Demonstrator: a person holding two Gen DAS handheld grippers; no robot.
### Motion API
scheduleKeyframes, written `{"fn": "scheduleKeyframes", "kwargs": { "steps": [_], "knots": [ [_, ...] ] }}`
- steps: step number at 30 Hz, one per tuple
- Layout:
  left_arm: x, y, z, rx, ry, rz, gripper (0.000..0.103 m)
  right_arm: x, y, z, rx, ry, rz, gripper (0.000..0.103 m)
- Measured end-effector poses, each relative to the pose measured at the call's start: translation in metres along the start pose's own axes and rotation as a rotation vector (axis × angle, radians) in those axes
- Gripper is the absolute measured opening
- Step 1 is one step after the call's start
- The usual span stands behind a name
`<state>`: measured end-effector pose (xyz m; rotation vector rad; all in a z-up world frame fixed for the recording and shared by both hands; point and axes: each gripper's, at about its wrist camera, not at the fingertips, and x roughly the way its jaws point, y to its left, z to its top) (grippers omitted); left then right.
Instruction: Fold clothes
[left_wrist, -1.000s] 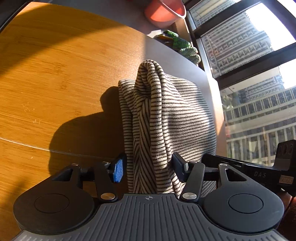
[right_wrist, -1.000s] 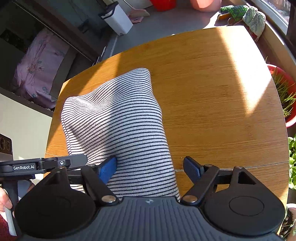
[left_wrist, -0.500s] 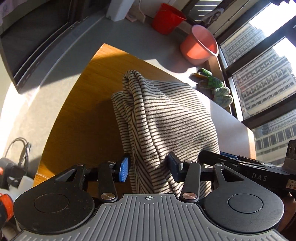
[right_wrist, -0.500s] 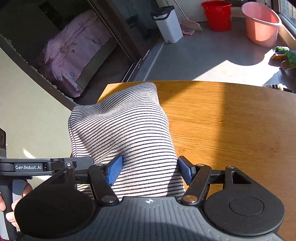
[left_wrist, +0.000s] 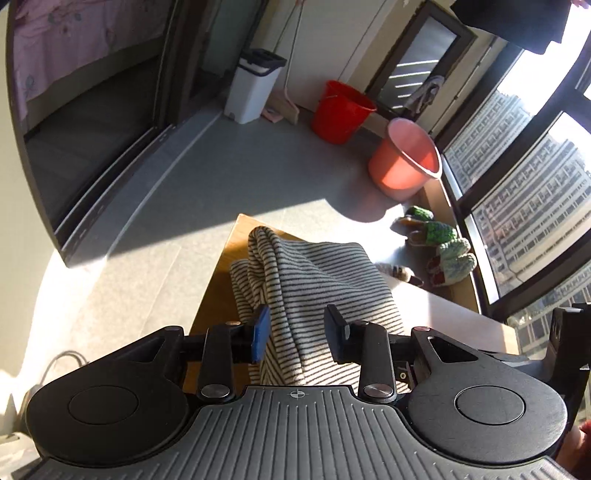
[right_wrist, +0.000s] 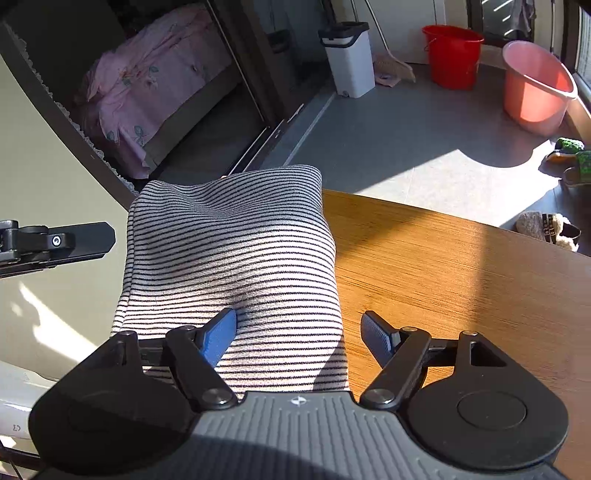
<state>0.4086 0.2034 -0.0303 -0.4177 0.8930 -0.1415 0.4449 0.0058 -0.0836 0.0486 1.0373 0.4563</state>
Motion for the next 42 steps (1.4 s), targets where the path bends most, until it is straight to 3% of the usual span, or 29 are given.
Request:
{"fn": "scheduleKeyframes", "kwargs": {
  "steps": [2, 3, 4, 6, 9, 14, 17, 18, 20, 21, 22, 23, 25, 30, 33, 34, 36, 42],
  "knots": [
    [0.019, -0.002, 0.008, 0.004, 0.033, -0.033, 0.036, -0.011, 0.016, 0.001, -0.079, -0.041, -0.044, 0.066],
    [0.034, 0.003, 0.009, -0.002, 0.053, -0.015, 0.035, -0.02, 0.026, 0.0, -0.116, -0.069, -0.047, 0.056],
    [0.05, 0.01, 0.01, -0.016, 0.079, 0.007, 0.028, -0.028, 0.036, -0.002, -0.153, -0.097, -0.05, 0.054],
    [0.063, 0.021, 0.01, -0.036, 0.102, -0.002, 0.021, -0.037, 0.054, -0.006, -0.185, -0.112, 0.005, 0.053],
    [0.076, 0.034, 0.01, -0.052, 0.122, -0.022, 0.021, -0.017, 0.074, -0.017, -0.215, -0.025, 0.074, 0.051],
    [0.083, 0.044, 0.01, -0.11, 0.119, -0.049, 0.02, 0.005, 0.096, -0.033, -0.349, -0.048, -0.017, 0.06],
    [0.079, 0.047, 0.006, -0.144, 0.128, -0.056, 0.019, -0.001, 0.094, -0.029, -0.352, -0.028, 0.001, 0.06],
    [0.076, 0.046, 0.003, -0.145, 0.133, -0.055, 0.017, -0.008, 0.089, -0.025, -0.33, -0.023, 0.023, 0.059],
    [0.071, 0.046, -0.002, -0.145, 0.143, -0.052, 0.027, -0.024, 0.074, -0.016, -0.26, -0.038, 0.054, 0.059],
    [0.069, 0.045, -0.005, -0.146, 0.148, -0.051, 0.051, -0.034, 0.064, -0.011, -0.212, -0.057, 0.064, 0.064],
    [0.066, 0.045, -0.008, -0.146, 0.153, -0.05, 0.067, -0.043, 0.054, -0.006, -0.164, -0.075, 0.073, 0.076],
    [0.064, 0.044, -0.011, -0.146, 0.158, -0.048, 0.069, -0.044, 0.04, -0.001, -0.107, -0.08, 0.073, 0.081],
    [0.059, 0.043, -0.017, -0.147, 0.168, -0.045, 0.071, -0.045, 0.013, 0.009, 0.008, -0.088, 0.072, 0.084],
    [0.069, 0.048, -0.029, -0.19, 0.211, -0.055, 0.08, 0.006, -0.032, 0.019, 0.182, 0.01, 0.066, 0.084],
    [0.078, 0.053, -0.033, -0.237, 0.234, -0.072, 0.078, 0.02, -0.036, 0.012, 0.249, 0.061, 0.151, 0.084],
    [0.079, 0.052, -0.037, -0.243, 0.237, -0.077, 0.078, 0.022, -0.037, 0.009, 0.268, 0.073, 0.169, 0.079],
    [0.079, 0.051, -0.043, -0.255, 0.242, -0.086, 0.076, 0.019, -0.036, 0.003, 0.287, 0.099, 0.199, 0.074],
    [0.078, 0.037, -0.062, -0.225, 0.262, -0.119, 0.075, 0.003, -0.039, -0.009, 0.224, 0.151, 0.17, 0.073]
  ]
}}
